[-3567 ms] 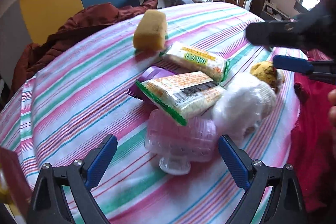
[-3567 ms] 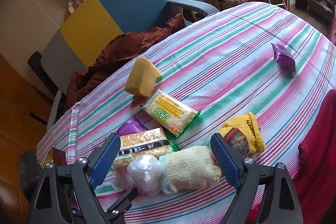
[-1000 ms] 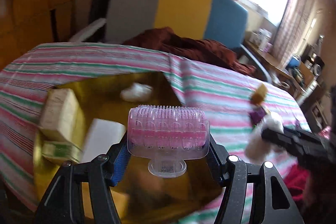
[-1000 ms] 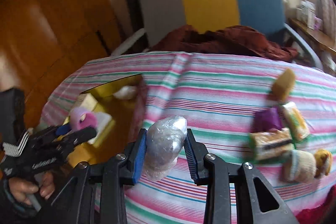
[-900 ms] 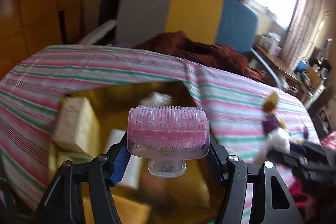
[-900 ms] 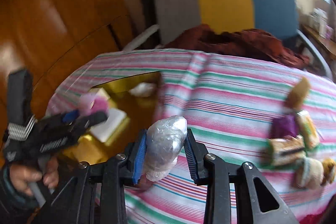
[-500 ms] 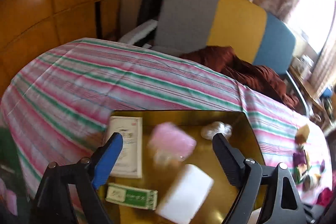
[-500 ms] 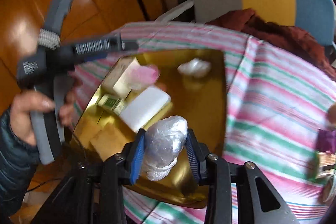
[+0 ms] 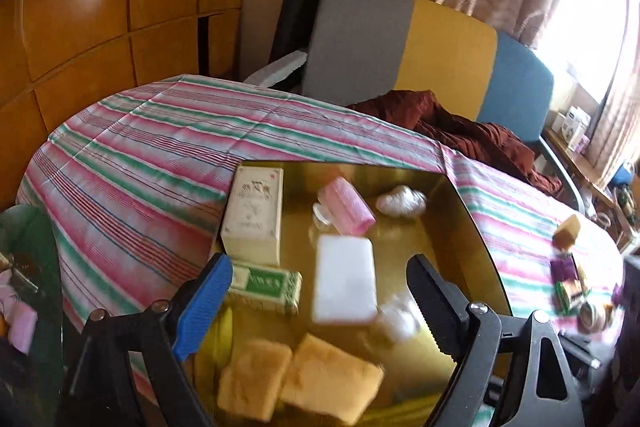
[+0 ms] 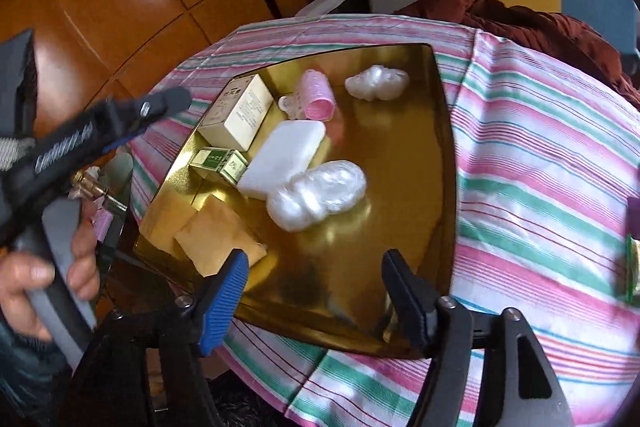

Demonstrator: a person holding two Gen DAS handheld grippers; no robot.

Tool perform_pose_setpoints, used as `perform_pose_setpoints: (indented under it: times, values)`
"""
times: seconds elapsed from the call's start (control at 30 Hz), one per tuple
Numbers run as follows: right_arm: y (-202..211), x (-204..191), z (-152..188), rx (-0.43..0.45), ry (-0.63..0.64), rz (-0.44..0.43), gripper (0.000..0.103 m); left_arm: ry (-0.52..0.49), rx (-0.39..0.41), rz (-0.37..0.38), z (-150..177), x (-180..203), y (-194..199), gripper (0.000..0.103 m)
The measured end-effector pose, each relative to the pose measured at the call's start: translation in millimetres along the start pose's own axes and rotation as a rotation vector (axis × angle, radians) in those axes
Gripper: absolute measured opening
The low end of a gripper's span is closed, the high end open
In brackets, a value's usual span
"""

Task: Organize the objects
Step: 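Place the pink roller and wrapped ball into the gold tray with both tools, then withdraw both tools from the tray toward the yellow sponge and packets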

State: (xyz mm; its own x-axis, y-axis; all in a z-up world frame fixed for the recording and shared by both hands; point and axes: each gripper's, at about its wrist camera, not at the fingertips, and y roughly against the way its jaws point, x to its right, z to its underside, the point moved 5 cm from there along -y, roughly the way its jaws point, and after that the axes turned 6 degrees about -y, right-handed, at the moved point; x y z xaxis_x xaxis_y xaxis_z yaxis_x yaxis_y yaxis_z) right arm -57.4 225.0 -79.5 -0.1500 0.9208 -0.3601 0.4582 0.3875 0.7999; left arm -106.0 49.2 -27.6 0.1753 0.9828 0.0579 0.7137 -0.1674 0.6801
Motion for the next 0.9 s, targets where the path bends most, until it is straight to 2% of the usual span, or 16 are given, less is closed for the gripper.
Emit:
perform_pose_setpoints:
  times: [0.1,0.37,0.9]
  values:
    - [7.0,3.9,0.2,0.041,-0.005,0.044,0.084,-0.037,0.01,-0.005,8.1,13.4,7.3,0.091]
    - [32.1,15.8,-4.5,0.165,0.005,0.153,0.089,-0.069,0.013,-0.013,22.2,28.3,18.2,0.092]
    - [43.9,30.7,-0.9,0.191,-0.016,0.206,0.089,-0.108,-0.01,0.007,37.3,44.1,21.2,0.094]
